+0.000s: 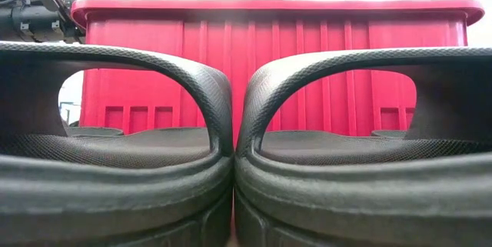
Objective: Pick and place slides into bin
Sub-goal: Put the black slide into the red bin
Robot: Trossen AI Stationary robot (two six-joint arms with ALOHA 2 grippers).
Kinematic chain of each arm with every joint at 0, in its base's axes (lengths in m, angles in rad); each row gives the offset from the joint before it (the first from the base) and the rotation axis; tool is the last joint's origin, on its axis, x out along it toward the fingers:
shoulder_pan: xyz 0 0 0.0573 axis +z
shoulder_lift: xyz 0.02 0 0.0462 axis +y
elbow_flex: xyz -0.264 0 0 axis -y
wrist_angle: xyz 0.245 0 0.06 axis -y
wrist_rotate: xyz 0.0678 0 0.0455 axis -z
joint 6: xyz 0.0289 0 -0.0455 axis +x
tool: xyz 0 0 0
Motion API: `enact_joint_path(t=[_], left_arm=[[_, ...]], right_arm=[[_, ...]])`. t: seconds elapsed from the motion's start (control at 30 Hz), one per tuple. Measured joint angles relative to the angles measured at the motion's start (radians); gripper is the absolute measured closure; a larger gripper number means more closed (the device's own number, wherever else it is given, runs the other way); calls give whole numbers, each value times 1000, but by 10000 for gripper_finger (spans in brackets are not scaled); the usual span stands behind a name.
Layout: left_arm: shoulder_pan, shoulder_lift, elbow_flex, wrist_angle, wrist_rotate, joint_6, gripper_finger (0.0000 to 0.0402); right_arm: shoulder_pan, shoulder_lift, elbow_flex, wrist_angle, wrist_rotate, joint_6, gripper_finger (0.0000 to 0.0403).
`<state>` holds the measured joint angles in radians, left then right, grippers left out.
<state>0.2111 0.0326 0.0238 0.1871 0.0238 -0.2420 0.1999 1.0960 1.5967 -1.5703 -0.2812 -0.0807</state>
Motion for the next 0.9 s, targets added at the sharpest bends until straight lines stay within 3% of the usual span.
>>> enact_joint_path(t=[0.23, 0.3, 0.4, 0.5, 0.67, 0.9], left_arm=[[0, 0, 0, -1, 0, -1, 378], [0, 0, 0, -1, 0, -2, 378], [0, 0, 0, -2, 0, -2, 378], [0, 0, 0, -2, 0, -2, 378], [0, 0, 0, -2, 0, -2, 378], [0, 0, 0, -3, 2, -2, 378]], right_arm=[[147, 57, -178, -1, -194, -33, 403], [207, 68, -209, -1, -165, -36, 403], [311, 77, -229, 3, -10, -19, 403], [360, 76, -242, 65, 15, 61, 403], [406, 77, -274, 294, -1, 259, 403], [507, 75, -406, 661, 103, 528, 403]])
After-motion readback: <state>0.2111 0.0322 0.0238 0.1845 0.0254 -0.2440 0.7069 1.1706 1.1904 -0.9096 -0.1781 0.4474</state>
